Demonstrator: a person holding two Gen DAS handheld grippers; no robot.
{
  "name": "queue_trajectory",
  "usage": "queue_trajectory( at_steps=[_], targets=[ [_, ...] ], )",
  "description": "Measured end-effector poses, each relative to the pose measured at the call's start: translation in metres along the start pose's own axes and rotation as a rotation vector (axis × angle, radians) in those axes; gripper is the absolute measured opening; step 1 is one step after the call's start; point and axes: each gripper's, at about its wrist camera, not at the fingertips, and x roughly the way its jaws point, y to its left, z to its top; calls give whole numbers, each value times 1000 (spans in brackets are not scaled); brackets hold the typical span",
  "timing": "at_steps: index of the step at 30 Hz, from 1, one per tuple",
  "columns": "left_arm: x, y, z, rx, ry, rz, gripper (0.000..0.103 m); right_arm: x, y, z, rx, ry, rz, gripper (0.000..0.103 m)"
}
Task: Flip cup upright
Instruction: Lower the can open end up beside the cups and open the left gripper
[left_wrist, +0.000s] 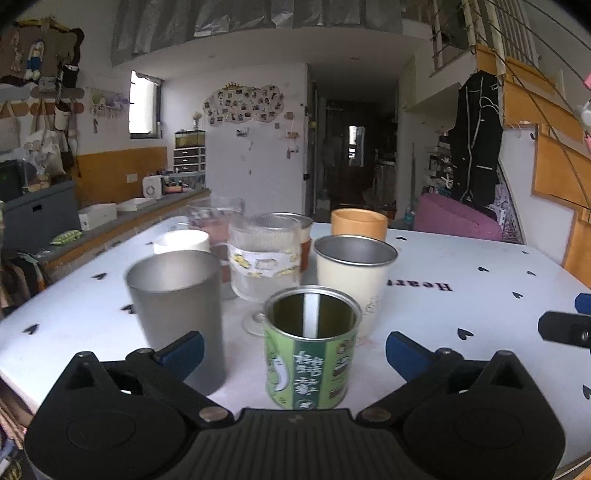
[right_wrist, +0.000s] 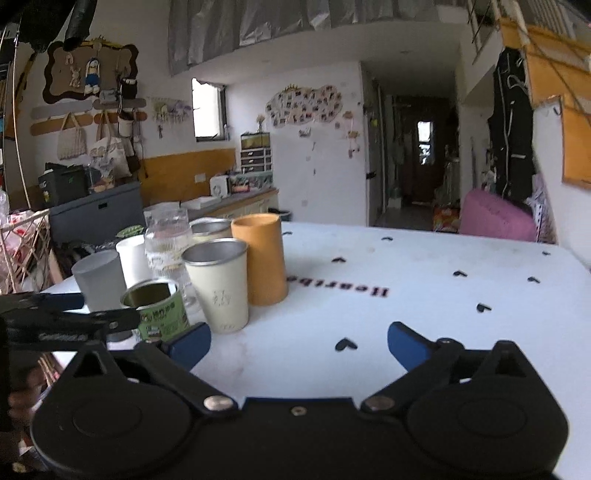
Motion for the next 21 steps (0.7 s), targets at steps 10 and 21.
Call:
queue_trajectory(
  at_steps=[10,21],
  targets=[
    [-26,5,4,46,-3,16,103,-1,6,0,-16,14,-29,103],
    [-32,3,6,43,-9,19,103,-2,10,1,-14,13,-47,103]
  ],
)
